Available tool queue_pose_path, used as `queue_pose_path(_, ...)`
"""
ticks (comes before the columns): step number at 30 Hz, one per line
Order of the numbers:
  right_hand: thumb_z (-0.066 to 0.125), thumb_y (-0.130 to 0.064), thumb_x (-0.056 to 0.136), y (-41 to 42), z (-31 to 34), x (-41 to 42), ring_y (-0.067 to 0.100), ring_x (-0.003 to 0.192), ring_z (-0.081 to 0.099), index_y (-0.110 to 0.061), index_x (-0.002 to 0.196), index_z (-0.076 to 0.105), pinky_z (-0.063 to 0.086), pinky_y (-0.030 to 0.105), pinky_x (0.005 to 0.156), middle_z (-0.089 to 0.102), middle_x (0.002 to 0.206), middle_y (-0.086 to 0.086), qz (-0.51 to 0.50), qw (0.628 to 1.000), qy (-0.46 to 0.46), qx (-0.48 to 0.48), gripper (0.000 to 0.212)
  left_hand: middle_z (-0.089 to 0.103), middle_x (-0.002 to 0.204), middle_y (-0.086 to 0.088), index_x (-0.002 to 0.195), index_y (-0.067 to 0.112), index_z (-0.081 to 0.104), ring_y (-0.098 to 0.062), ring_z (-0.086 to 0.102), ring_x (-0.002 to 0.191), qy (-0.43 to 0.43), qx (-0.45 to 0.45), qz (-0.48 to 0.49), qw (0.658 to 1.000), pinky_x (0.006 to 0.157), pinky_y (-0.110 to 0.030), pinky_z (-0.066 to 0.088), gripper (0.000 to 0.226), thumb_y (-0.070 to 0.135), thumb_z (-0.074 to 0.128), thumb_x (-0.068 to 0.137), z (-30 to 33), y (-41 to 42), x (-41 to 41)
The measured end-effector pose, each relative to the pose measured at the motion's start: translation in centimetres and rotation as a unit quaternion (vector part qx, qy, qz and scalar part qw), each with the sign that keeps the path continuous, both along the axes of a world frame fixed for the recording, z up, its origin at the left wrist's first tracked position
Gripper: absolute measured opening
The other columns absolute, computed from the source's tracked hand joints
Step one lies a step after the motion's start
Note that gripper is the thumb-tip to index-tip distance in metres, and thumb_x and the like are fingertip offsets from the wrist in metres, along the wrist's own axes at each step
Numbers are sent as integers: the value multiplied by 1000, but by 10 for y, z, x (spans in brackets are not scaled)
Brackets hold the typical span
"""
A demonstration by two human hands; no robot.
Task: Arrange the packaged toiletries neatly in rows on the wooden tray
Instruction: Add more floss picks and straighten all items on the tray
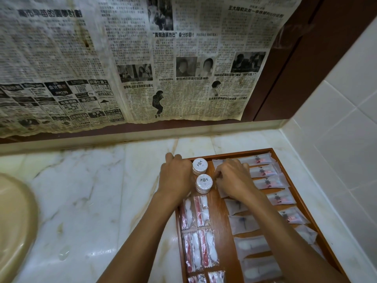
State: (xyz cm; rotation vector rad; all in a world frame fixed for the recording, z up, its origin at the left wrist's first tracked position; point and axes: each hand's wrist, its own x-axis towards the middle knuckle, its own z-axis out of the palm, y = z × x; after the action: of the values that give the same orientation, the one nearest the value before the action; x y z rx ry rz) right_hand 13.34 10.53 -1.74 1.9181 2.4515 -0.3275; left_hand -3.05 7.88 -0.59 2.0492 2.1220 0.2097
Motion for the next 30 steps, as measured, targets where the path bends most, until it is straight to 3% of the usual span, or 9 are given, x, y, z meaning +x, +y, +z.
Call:
queue_pose_path(4, 60, -17, 90, 14, 5, -2, 21, 106, 50, -24, 97, 73, 34, 38, 88, 62, 104, -2, -9, 999, 31, 25, 16, 57, 112, -6, 107, 22, 72, -28, 40, 111, 21, 20, 16, 999, 84, -37, 40, 23, 26, 60, 88, 0, 12, -10)
queue_pose_path(8, 60, -13, 86, 31, 8, -9, 23, 104, 49, -23, 100, 73, 31, 39, 86, 60, 106, 1, 21, 1000, 4, 15, 21, 52, 118, -5, 106, 20, 70, -28, 35, 116, 60, 9, 2, 998, 86, -39, 34, 25, 26, 60, 84, -7, 23, -9)
queue_pose_path(18, 58, -8, 79, 45, -2, -27, 24, 89, 47, -18, 77, 62, 27, 38, 77, 52, 80, -1, 56, 997, -46, -20, 12, 54, 110, -8, 93, 13, 65, -30, 37, 111, 75, -15, -23, 997, 77, -38, 28, 16, 16, 61, 78, -14, 38, 2)
queue_pose_path(24, 57, -8, 80, 45, -8, -27, 22, 82, 40, -22, 61, 38, 30, 39, 78, 43, 72, -3, 50, 997, -52, -33, 31, 53, 112, -9, 97, 11, 65, -31, 36, 114, 71, -26, -24, 997, 82, -39, 33, 20, 18, 62, 79, -19, 42, 2)
queue_pose_path(30, 56, -5, 79, 45, -9, -30, 22, 80, 38, -22, 61, 37, 27, 38, 76, 40, 69, -3, 51, 996, -62, -28, 31, 53, 113, -10, 101, 9, 63, -32, 36, 116, 74, -34, -30, 996, 84, -39, 36, 23, 17, 61, 80, -16, 41, 4)
